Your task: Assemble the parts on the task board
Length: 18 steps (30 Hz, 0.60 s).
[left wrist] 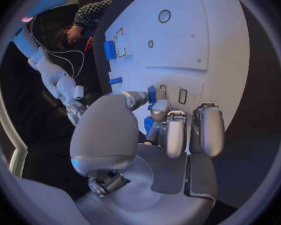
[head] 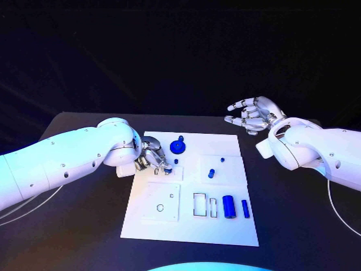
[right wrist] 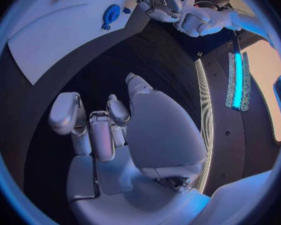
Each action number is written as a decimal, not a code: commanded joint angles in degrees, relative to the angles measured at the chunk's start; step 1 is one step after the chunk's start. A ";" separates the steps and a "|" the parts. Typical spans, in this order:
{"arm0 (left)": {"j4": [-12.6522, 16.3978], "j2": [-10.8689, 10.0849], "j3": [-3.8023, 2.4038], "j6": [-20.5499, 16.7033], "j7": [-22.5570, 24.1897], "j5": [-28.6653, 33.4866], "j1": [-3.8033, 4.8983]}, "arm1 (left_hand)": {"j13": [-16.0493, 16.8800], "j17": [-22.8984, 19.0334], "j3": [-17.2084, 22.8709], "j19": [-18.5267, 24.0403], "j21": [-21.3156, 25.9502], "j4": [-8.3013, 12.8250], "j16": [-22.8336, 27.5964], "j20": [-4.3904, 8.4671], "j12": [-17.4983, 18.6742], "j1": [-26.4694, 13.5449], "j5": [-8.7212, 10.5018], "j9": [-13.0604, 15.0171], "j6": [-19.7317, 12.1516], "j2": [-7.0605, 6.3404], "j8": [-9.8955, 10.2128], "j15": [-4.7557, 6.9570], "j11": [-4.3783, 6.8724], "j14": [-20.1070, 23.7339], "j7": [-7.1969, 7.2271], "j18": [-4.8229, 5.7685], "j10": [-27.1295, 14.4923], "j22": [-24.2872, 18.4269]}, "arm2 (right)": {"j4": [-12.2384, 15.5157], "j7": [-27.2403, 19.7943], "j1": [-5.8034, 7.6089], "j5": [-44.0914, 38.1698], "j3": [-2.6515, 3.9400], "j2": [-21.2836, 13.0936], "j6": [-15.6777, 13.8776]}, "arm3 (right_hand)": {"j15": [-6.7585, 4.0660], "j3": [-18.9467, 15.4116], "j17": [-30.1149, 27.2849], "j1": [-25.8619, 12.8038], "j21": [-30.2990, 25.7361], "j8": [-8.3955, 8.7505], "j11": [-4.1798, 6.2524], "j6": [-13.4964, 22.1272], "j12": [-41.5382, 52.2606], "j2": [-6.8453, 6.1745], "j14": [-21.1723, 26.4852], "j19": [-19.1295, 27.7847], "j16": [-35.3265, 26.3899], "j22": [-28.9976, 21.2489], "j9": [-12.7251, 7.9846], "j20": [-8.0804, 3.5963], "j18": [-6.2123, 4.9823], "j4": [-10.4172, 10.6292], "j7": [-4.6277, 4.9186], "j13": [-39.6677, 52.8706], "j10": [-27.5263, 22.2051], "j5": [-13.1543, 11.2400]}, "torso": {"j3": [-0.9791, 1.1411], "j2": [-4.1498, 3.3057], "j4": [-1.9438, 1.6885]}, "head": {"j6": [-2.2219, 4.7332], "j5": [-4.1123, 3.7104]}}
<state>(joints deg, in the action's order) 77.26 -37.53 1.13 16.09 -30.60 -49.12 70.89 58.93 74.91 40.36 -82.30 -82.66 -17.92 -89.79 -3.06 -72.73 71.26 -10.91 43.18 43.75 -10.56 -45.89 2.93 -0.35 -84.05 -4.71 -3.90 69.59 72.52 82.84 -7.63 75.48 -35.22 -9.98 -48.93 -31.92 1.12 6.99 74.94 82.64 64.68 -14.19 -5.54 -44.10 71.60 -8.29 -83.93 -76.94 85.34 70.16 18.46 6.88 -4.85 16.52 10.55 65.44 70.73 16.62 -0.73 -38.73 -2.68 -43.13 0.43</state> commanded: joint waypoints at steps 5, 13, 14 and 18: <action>2.33 -1.56 -0.04 -3.75 2.61 0.30 0.02 | 1.89 14.72 12.27 -0.03 -0.31 12.05 0.00 0.17 -1.34 -2.61 -4.31 0.72 1.62 -1.34 -0.47 0.51 0.33 -5.83 0.39 0.39 2.32 0.38 | 0.07 -0.21 -0.05 -0.31 0.01 -0.06 0.90 | -0.22 0.47 2.63 -0.11 -0.14 -0.39 0.21 -0.16 -0.07 0.74 -2.98 0.46 -0.18 -0.01 0.03 -0.03 -1.13 0.02 -0.19 -0.02 0.22 -0.14 | 0.07 -0.02 0.02 | -0.11 0.22; 4.45 -2.78 0.03 -8.34 3.78 -5.03 -0.03 | 3.83 14.37 13.19 0.03 -0.18 13.92 0.21 0.56 -2.33 -4.19 -8.26 1.20 3.18 -2.49 -0.43 0.93 0.80 -5.73 0.86 0.33 4.35 0.11 | 0.14 -0.27 -0.06 -0.45 0.01 -0.22 0.36 | -0.22 0.47 2.63 -0.11 -0.14 -0.39 0.21 -0.16 -0.07 0.74 -2.98 0.46 -0.18 -0.01 0.03 -0.03 -1.13 0.02 -0.19 -0.02 0.22 -0.14 | 0.03 -0.01 0.03 | -0.30 0.23; 4.72 -2.89 0.06 -9.17 3.67 -5.59 -0.05 | 3.98 14.37 13.23 0.01 -0.19 13.99 0.21 0.58 -2.41 -4.29 -8.50 1.23 3.27 -2.55 -0.41 0.96 0.83 -5.73 0.88 0.33 4.50 0.14 | 0.14 -0.22 -0.06 -0.53 0.01 -0.23 0.17 | -0.23 0.48 2.44 -0.17 -0.28 -0.42 0.21 -0.17 -0.14 0.75 -2.93 0.52 -0.26 -0.11 0.03 -0.04 -1.15 0.04 -0.20 -0.12 0.15 -0.15 | 0.04 0.00 0.01 | -0.30 0.25; 5.94 -3.30 0.37 -11.68 3.02 -8.58 -0.22 | 4.38 14.30 13.37 -0.02 -0.18 14.32 0.25 0.70 -2.59 -4.66 -9.65 1.34 3.65 -2.81 -0.38 1.07 0.96 -5.71 1.01 0.33 4.93 0.13 | 0.13 -0.17 -0.06 -0.70 0.01 -0.29 -0.43 | -0.24 0.47 1.96 -0.27 -0.68 -0.47 0.22 -0.18 -0.59 0.73 -2.82 0.71 -0.46 -0.42 0.03 -0.05 -1.24 0.06 -0.21 -0.73 -0.29 -0.16 | 0.01 0.04 -0.04 | -0.44 0.47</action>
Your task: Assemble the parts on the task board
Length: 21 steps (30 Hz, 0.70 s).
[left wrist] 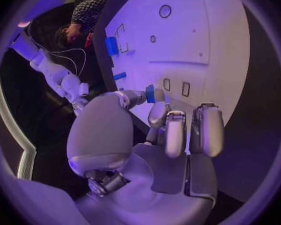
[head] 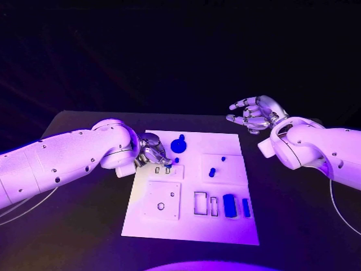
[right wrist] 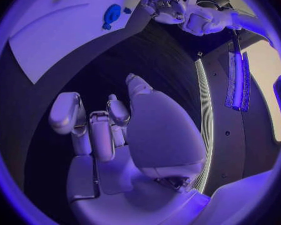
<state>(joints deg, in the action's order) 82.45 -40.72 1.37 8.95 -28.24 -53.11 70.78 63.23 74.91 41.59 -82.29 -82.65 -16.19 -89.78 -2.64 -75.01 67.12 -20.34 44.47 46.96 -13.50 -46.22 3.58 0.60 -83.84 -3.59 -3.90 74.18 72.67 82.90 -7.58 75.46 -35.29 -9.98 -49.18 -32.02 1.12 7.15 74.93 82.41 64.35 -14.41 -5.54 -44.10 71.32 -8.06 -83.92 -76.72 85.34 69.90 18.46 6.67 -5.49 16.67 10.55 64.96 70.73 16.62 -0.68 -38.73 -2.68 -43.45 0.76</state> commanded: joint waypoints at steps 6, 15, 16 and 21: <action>1.45 -0.34 0.54 -5.33 0.03 -7.03 -0.30 | 0.23 14.26 12.20 -0.09 -0.21 12.80 0.27 0.32 -0.36 -0.64 -0.62 0.10 0.64 -0.04 -0.04 0.48 0.08 -5.90 -0.05 0.35 0.53 0.06 | 0.09 -0.21 -0.04 -0.70 0.01 -0.06 -0.55 | -0.25 0.32 1.77 -0.10 -0.50 -0.29 0.24 -0.18 -0.46 0.48 -2.77 0.56 -0.55 -0.27 0.02 0.15 -0.63 -0.10 -0.23 -0.45 -0.43 -0.17 | -0.02 0.02 -0.02 | -0.21 0.19; 1.62 -0.16 0.79 -3.17 -0.68 -8.29 -0.60 | 0.22 14.24 12.23 -0.16 -0.26 12.97 0.28 0.36 -0.35 -0.69 -0.84 0.13 0.77 -0.16 -0.03 0.52 0.13 -5.90 0.00 0.38 0.60 0.19 | 0.05 -0.17 -0.08 -0.78 0.01 -0.02 -0.58 | -0.26 0.33 1.84 -0.21 -0.44 -0.34 0.25 -0.18 -0.48 0.48 -2.78 0.51 -0.55 -0.21 0.02 0.14 -0.60 -0.09 -0.24 -0.47 -0.43 -0.17 | -0.01 -0.06 0.10 | -0.57 0.38; 1.57 -0.10 0.81 -3.17 -0.77 -8.35 -0.65 | 0.22 14.24 12.23 -0.16 -0.26 12.97 0.28 0.36 -0.35 -0.69 -0.84 0.13 0.77 -0.16 -0.03 0.52 0.13 -5.90 0.00 0.38 0.60 0.19 | 0.05 -0.18 -0.09 -0.78 0.01 -0.01 -0.58 | -0.26 0.33 1.84 -0.21 -0.44 -0.34 0.25 -0.18 -0.48 0.48 -2.78 0.51 -0.55 -0.21 0.02 0.14 -0.60 -0.09 -0.24 -0.47 -0.43 -0.17 | -0.02 -0.08 0.08 | -0.60 0.33; 1.33 0.20 0.90 -3.02 -1.12 -8.38 -0.91 | 0.35 14.19 12.32 -0.12 -0.21 13.18 0.31 0.41 -0.37 -0.75 -1.21 0.15 0.93 -0.29 0.01 0.57 0.18 -5.88 0.04 0.35 0.73 0.07 | 0.02 -0.27 -0.12 -1.58 0.01 0.01 -0.42 | -0.28 0.34 1.92 -0.30 -0.31 -0.36 0.26 -0.15 -0.45 0.49 -2.80 0.41 -0.53 -0.10 0.01 0.12 -0.57 -0.08 -0.25 -0.44 -0.37 -0.18 | -0.01 -0.08 0.10 | -0.72 0.40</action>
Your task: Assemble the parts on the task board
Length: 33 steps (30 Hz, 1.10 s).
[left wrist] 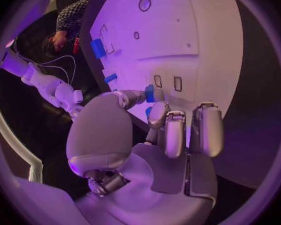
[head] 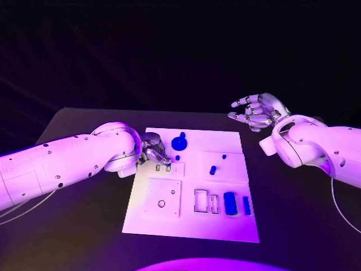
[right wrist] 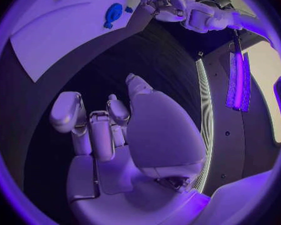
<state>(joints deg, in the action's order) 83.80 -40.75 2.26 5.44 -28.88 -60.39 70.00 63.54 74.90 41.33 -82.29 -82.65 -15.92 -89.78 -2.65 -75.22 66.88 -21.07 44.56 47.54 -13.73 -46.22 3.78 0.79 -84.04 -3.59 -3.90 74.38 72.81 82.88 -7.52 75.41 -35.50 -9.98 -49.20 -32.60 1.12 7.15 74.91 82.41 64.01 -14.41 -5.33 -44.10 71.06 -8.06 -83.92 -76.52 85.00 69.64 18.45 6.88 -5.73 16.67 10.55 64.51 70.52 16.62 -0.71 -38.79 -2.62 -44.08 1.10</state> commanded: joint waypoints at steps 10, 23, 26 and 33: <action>-0.23 0.66 0.08 0.79 -0.77 -1.07 -0.47 | 0.25 14.16 12.68 -0.15 -0.22 13.12 0.33 0.49 -0.20 -0.70 -1.18 0.10 0.60 -0.20 0.08 0.44 0.04 -5.68 0.10 0.36 0.74 -0.04 | -0.03 -0.39 -0.09 -1.95 0.01 0.08 0.21 | -0.31 0.25 1.99 -0.85 -0.02 -0.49 0.08 -0.08 -0.20 0.47 -2.85 0.13 -0.21 0.15 -0.03 -0.13 -0.32 -0.02 -0.27 -0.06 -0.08 -0.21 | 0.03 -0.02 0.01 | -0.32 -0.11; -0.41 0.92 0.18 2.05 -1.12 -2.34 -0.87 | 0.33 14.16 12.70 -0.14 -0.19 13.19 0.33 0.52 -0.22 -0.82 -1.56 0.12 0.71 -0.28 0.11 0.47 0.06 -5.68 0.12 0.36 0.84 -0.09 | -0.11 -0.41 -0.14 -2.08 0.01 0.11 0.24 | -0.31 0.26 1.99 -0.86 -0.02 -0.50 0.08 -0.08 -0.20 0.48 -2.85 0.13 -0.21 0.15 -0.03 -0.13 -0.32 -0.02 -0.27 -0.07 -0.08 -0.21 | -0.02 -0.01 0.00 | -0.43 -0.23; -0.46 0.86 0.19 2.37 -1.21 -2.73 -0.92 | 0.20 14.16 12.69 -0.13 -0.19 13.21 0.33 0.52 -0.14 -0.85 -1.64 0.13 0.73 -0.31 0.11 0.47 0.07 -5.68 0.12 0.35 0.77 -0.11 | -0.14 -0.42 -0.16 -1.99 0.01 0.12 0.25 | -0.32 0.27 2.04 -1.04 -0.01 -0.56 0.09 -0.07 -0.27 0.55 -2.87 0.09 -0.20 0.18 -0.03 -0.14 -0.31 -0.02 -0.28 -0.18 -0.11 -0.21 | 0.00 0.00 -0.01 | -0.48 -0.20; -0.41 0.78 0.19 2.41 -1.44 -3.32 -1.00 | 0.20 14.16 12.69 -0.13 -0.19 13.21 0.33 0.52 -0.14 -0.85 -1.64 0.13 0.73 -0.31 0.11 0.47 0.07 -5.68 0.12 0.35 0.77 -0.11 | -0.19 -0.41 -0.23 -1.95 0.01 0.15 0.24 | -0.32 0.27 2.04 -1.04 -0.01 -0.56 0.09 -0.07 -0.27 0.55 -2.87 0.09 -0.20 0.18 -0.03 -0.14 -0.31 -0.02 -0.28 -0.18 -0.11 -0.21 | -0.01 -0.02 0.00 | -0.59 -0.08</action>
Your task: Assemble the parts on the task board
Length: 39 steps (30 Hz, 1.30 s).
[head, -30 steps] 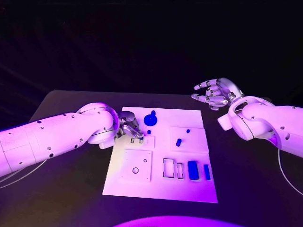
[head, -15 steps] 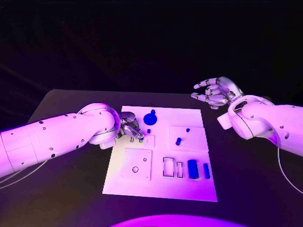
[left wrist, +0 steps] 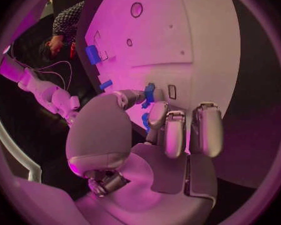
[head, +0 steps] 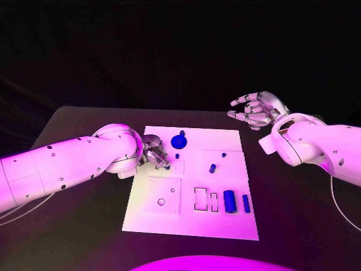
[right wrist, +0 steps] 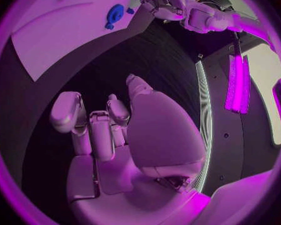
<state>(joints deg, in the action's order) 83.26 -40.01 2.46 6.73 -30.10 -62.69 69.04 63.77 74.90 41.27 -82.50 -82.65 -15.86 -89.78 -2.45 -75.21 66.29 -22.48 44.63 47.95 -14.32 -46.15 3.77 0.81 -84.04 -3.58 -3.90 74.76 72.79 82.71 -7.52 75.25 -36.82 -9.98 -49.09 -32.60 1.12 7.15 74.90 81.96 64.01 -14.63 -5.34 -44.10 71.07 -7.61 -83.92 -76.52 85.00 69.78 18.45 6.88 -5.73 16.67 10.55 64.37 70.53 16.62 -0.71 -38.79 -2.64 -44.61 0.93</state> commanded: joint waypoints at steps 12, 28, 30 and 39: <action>0.27 -0.21 -0.01 1.87 -0.56 -1.35 -0.10 | -0.07 14.16 12.73 0.07 -0.19 13.16 0.33 0.33 -0.12 -0.30 -0.29 0.07 0.34 0.26 0.05 0.48 0.06 -5.68 0.12 0.36 0.38 -0.07 | -0.05 0.01 -0.13 -0.77 0.01 0.00 -0.19 | -0.33 0.30 2.12 -0.70 -0.02 -0.38 0.11 -0.06 -0.25 0.17 -2.89 0.07 -0.19 0.04 -0.04 -0.16 -0.31 -0.02 -0.29 -0.02 -0.07 -0.20 | 0.01 0.02 0.05 | -0.18 0.11; 0.30 0.00 -0.01 2.16 -0.45 -1.14 -0.12 | 0.45 14.18 12.29 0.01 -0.22 13.10 0.32 0.36 -0.39 -0.82 -0.39 0.14 0.54 0.02 0.05 0.50 0.10 -5.69 0.20 0.38 0.85 0.03 | -0.02 0.17 -0.15 -0.86 0.01 -0.03 -0.51 | -0.35 0.38 2.19 -0.81 0.05 -0.46 0.13 -0.08 -0.14 0.31 -2.93 -0.01 -0.17 0.10 -0.05 -0.17 -0.29 -0.05 -0.31 0.08 0.08 -0.18 | 0.04 0.02 0.04 | -0.17 -0.01; 0.25 0.06 -0.01 2.16 -0.42 -0.92 -0.13 | 0.48 14.19 12.13 -0.01 -0.22 13.07 0.31 0.37 -0.40 -0.96 -0.37 0.16 0.59 0.00 0.06 0.52 0.13 -5.69 0.25 0.39 0.94 0.06 | -0.02 0.18 -0.15 -0.86 0.01 -0.03 -0.52 | -0.35 0.38 2.19 -0.81 0.05 -0.46 0.13 -0.08 -0.14 0.31 -2.93 -0.01 -0.17 0.10 -0.05 -0.17 -0.29 -0.05 -0.31 0.08 0.08 -0.18 | 0.04 0.02 0.04 | -0.18 -0.01; -0.05 0.37 -0.01 2.18 -0.28 -0.23 -0.13 | 1.19 14.27 11.06 -0.09 -0.23 12.71 0.26 0.49 -0.80 -1.72 -0.09 0.27 0.89 0.28 0.10 0.68 0.37 -5.72 0.59 0.41 1.74 0.16 | -0.01 0.20 -0.15 -0.86 0.01 -0.07 -0.53 | -0.35 0.38 2.19 -0.81 0.05 -0.46 0.13 -0.08 -0.14 0.31 -2.93 -0.01 -0.17 0.10 -0.05 -0.17 -0.29 -0.05 -0.31 0.08 0.08 -0.18 | 0.02 0.00 0.03 | -0.32 -0.18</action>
<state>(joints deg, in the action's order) 83.19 -39.79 2.41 7.80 -30.33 -63.50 68.99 64.95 74.95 40.64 -82.51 -82.65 -15.23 -89.78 -2.44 -75.89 65.04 -22.82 44.81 48.57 -14.14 -45.98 4.20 1.32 -84.05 -3.17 -3.91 76.13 72.87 82.64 -7.10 75.13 -37.08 -9.98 -49.16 -33.18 1.12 7.15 74.93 81.73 64.01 -14.85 -5.37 -44.10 71.07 -7.38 -83.92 -76.52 85.00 69.81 18.45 6.88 -5.72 16.67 10.55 64.38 70.55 16.62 -0.66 -38.78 -2.59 -44.89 0.82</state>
